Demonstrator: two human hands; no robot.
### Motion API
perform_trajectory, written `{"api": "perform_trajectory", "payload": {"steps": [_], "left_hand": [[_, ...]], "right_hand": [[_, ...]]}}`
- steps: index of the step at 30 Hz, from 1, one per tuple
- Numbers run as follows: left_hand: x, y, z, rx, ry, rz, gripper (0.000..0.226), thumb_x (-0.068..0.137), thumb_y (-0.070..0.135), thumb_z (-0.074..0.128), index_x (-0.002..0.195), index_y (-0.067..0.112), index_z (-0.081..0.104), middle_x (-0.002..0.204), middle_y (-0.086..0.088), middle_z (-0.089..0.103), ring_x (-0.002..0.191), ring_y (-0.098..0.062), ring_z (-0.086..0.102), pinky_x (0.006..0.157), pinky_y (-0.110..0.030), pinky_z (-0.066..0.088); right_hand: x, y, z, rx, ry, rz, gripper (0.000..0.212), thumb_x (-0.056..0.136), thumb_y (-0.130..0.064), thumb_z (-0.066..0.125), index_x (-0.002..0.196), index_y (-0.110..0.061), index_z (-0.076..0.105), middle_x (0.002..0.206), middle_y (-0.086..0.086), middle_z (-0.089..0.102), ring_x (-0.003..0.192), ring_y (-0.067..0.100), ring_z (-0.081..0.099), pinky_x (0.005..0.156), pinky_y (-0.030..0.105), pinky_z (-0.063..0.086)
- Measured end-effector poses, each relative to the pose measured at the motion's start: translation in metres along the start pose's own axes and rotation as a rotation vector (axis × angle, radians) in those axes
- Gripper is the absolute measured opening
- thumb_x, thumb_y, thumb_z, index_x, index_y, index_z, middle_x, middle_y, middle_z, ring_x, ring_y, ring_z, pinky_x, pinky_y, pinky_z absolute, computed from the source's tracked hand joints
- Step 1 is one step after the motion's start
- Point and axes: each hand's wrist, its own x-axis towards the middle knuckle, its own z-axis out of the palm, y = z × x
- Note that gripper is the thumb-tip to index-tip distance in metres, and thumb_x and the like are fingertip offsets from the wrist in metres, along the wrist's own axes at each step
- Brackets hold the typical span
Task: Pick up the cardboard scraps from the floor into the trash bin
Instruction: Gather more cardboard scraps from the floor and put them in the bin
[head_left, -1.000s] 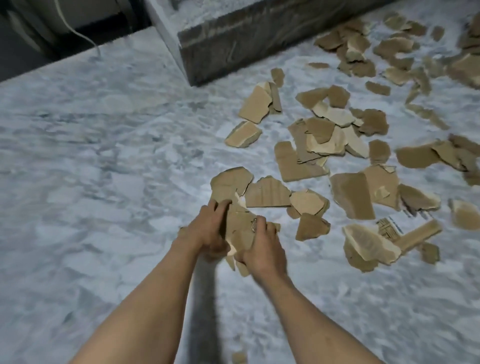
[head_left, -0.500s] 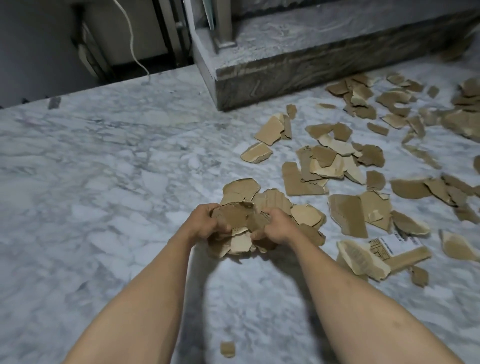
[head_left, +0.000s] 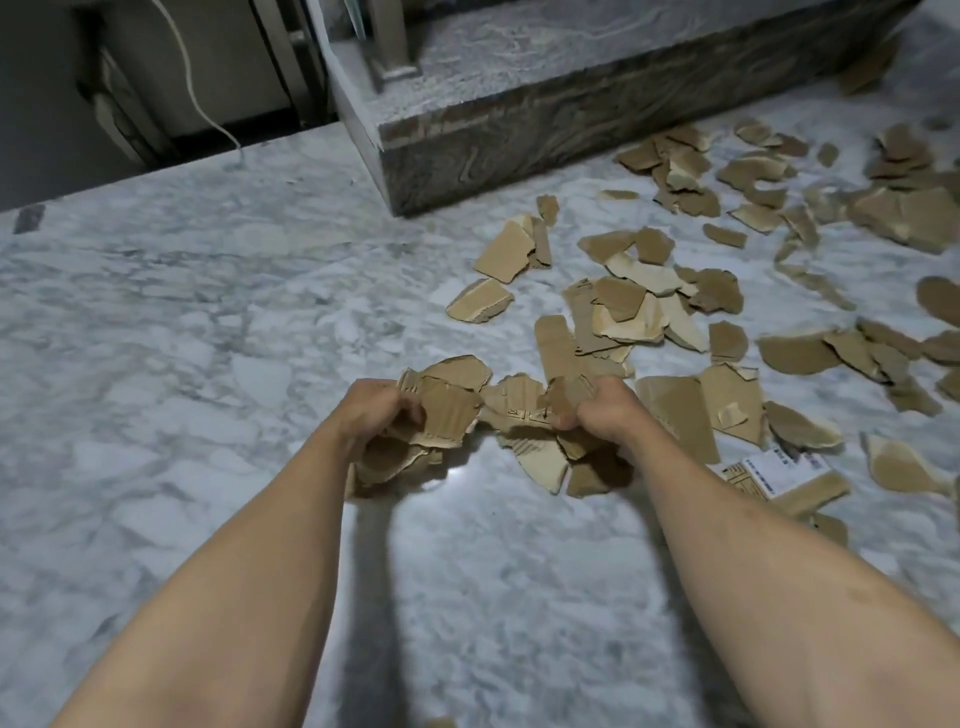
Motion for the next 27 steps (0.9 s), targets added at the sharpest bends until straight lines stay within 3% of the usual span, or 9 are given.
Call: {"api": "perform_trajectory", "payload": {"steps": [3, 5, 8, 10, 13, 18, 20, 22, 27], "left_hand": [[0.017, 0.012, 0.002, 0.205, -0.017, 0.009, 0.003, 0.072, 0.003, 0.068, 0.073, 0.003, 0.070, 0.081, -0.013, 0.067, 0.078, -0.029, 0.060, 0.067, -0.031, 0.048], [0.029, 0.015, 0.012, 0.355, 0.041, 0.062, 0.004, 0.075, 0.011, 0.068, 0.073, 0.008, 0.069, 0.092, -0.013, 0.063, 0.090, -0.030, 0.057, 0.070, -0.032, 0.048], [0.040, 0.013, 0.034, 0.528, 0.054, 0.136, 0.026, 0.075, 0.025, 0.076, 0.097, 0.014, 0.070, 0.131, -0.009, 0.041, 0.125, -0.031, 0.036, 0.099, -0.035, 0.041], [0.047, 0.011, 0.043, 0.564, 0.013, 0.179, 0.038, 0.070, 0.028, 0.083, 0.101, 0.011, 0.067, 0.135, -0.006, 0.034, 0.125, -0.027, 0.033, 0.101, -0.032, 0.038], [0.051, 0.013, 0.044, 0.460, 0.001, 0.226, 0.037, 0.064, 0.019, 0.087, 0.090, 0.015, 0.061, 0.122, -0.008, 0.052, 0.100, -0.026, 0.056, 0.083, -0.031, 0.049], [0.048, 0.008, 0.036, 0.255, 0.008, 0.141, 0.053, 0.071, 0.013, 0.083, 0.110, 0.017, 0.047, 0.098, -0.005, 0.065, 0.085, -0.020, 0.062, 0.063, -0.029, 0.048], [0.053, 0.001, 0.027, 0.191, 0.032, 0.114, 0.058, 0.065, 0.020, 0.084, 0.112, 0.017, 0.051, 0.103, -0.008, 0.069, 0.090, -0.023, 0.065, 0.075, -0.037, 0.057], [0.052, -0.002, 0.018, 0.077, 0.048, 0.075, 0.045, 0.069, 0.010, 0.082, 0.108, 0.014, 0.060, 0.100, -0.008, 0.072, 0.093, -0.028, 0.068, 0.086, -0.042, 0.057], [0.043, 0.011, 0.024, -0.032, 0.052, 0.087, 0.023, 0.077, -0.004, 0.076, 0.096, 0.007, 0.070, 0.095, -0.014, 0.075, 0.090, -0.033, 0.072, 0.087, -0.046, 0.059]], "right_hand": [[0.011, -0.011, 0.013, -0.111, -0.054, -0.101, 0.054, 0.070, -0.010, 0.088, 0.118, -0.012, 0.065, 0.114, 0.009, 0.069, 0.108, 0.031, 0.063, 0.093, 0.041, 0.053], [0.019, -0.017, 0.027, -0.230, -0.078, -0.166, 0.076, 0.068, -0.012, 0.089, 0.133, -0.018, 0.050, 0.132, 0.010, 0.059, 0.118, 0.031, 0.057, 0.097, 0.043, 0.050], [0.023, -0.020, 0.047, -0.403, -0.092, -0.189, 0.107, 0.063, -0.023, 0.093, 0.147, -0.023, 0.026, 0.147, 0.009, 0.031, 0.137, 0.033, 0.034, 0.106, 0.048, 0.041], [0.025, -0.021, 0.054, -0.514, -0.057, -0.171, 0.104, 0.059, -0.032, 0.094, 0.140, -0.019, 0.030, 0.141, 0.009, 0.026, 0.135, 0.032, 0.027, 0.107, 0.047, 0.039], [0.028, -0.023, 0.053, -0.563, -0.019, -0.156, 0.103, 0.055, -0.037, 0.095, 0.132, -0.015, 0.031, 0.135, 0.010, 0.028, 0.129, 0.031, 0.029, 0.104, 0.044, 0.039], [0.027, -0.022, 0.041, -0.503, -0.005, -0.157, 0.087, 0.067, -0.028, 0.092, 0.131, -0.016, 0.034, 0.123, 0.014, 0.061, 0.110, 0.037, 0.059, 0.074, 0.038, 0.044], [0.029, -0.018, 0.027, -0.455, 0.007, -0.129, 0.078, 0.069, -0.028, 0.090, 0.129, -0.017, 0.042, 0.127, 0.012, 0.060, 0.114, 0.036, 0.058, 0.080, 0.038, 0.046], [0.032, -0.018, 0.010, -0.344, 0.028, -0.100, 0.074, 0.073, -0.026, 0.088, 0.135, -0.018, 0.049, 0.133, 0.008, 0.059, 0.120, 0.033, 0.056, 0.095, 0.041, 0.049], [0.028, -0.031, -0.015, -0.251, 0.132, -0.014, 0.081, 0.070, -0.029, 0.090, 0.140, -0.018, 0.052, 0.130, 0.011, 0.062, 0.120, 0.034, 0.057, 0.094, 0.038, 0.049]]}}
